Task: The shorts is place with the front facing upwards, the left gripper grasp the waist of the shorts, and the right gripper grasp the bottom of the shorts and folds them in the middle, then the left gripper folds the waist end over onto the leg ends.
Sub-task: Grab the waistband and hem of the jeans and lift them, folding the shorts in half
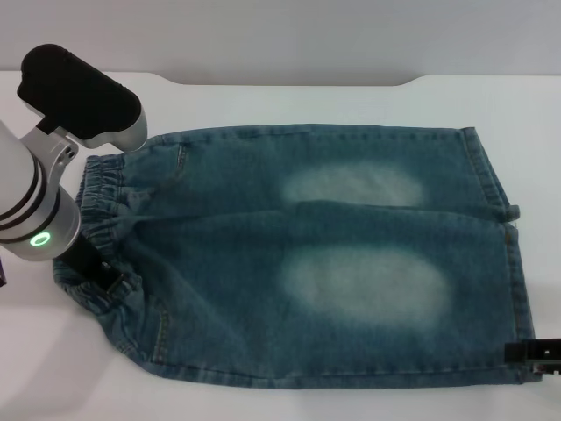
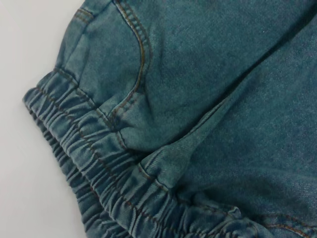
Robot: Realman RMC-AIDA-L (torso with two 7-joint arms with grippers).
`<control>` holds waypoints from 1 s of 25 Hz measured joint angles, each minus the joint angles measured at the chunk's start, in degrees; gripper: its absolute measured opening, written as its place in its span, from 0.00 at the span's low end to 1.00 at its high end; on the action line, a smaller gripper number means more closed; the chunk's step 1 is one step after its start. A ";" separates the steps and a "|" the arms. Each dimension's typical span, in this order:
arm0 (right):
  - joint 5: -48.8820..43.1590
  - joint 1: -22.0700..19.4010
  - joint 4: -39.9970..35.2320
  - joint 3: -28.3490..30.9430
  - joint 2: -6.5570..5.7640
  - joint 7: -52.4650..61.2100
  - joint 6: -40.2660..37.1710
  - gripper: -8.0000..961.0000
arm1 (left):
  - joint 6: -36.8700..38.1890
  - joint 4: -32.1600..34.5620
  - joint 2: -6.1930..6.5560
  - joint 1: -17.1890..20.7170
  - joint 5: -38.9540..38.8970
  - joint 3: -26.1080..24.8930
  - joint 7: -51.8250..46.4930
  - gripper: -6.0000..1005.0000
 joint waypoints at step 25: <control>-0.28 0.36 -0.23 1.14 -0.01 0.34 -0.03 0.60 | -0.05 0.55 0.00 -0.17 -0.09 0.77 0.31 0.05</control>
